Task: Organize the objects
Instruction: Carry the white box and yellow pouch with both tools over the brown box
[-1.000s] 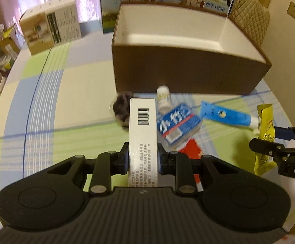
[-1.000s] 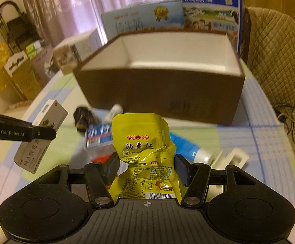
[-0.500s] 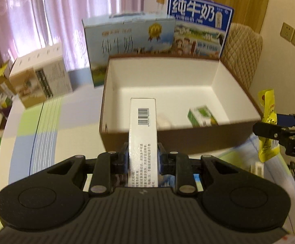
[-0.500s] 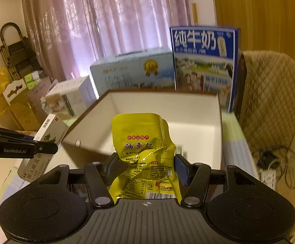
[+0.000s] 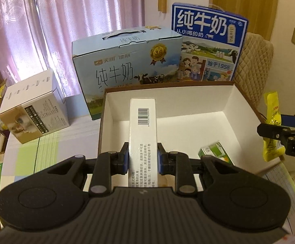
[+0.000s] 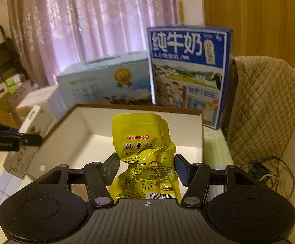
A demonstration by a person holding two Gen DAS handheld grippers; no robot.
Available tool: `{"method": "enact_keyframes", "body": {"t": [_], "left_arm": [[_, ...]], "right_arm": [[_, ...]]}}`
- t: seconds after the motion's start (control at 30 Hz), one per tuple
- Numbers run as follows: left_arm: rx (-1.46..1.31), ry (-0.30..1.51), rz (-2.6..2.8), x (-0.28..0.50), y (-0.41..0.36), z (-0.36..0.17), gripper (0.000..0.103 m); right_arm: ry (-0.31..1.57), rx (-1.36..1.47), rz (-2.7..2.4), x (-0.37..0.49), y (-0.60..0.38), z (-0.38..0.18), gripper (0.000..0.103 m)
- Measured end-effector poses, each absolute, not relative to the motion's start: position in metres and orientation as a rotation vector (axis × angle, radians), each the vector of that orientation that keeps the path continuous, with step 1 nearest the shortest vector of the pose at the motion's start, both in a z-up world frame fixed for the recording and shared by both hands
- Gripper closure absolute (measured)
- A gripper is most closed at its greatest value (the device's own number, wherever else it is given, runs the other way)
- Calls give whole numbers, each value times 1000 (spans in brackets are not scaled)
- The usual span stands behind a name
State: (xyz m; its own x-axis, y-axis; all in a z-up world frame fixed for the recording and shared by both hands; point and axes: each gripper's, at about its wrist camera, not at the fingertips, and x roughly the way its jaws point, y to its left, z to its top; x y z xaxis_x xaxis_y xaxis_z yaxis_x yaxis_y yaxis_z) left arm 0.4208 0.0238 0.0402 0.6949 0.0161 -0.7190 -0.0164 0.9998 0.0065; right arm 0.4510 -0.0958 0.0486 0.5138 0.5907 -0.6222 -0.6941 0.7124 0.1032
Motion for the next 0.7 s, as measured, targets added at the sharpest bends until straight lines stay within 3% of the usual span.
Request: {"method": "enact_keyframes", "body": {"t": [0.7], "left_arm": [[58,964,35,510,25,-32,81]], "right_arm": [[788,-360,693,507,-51,-13,47]]}}
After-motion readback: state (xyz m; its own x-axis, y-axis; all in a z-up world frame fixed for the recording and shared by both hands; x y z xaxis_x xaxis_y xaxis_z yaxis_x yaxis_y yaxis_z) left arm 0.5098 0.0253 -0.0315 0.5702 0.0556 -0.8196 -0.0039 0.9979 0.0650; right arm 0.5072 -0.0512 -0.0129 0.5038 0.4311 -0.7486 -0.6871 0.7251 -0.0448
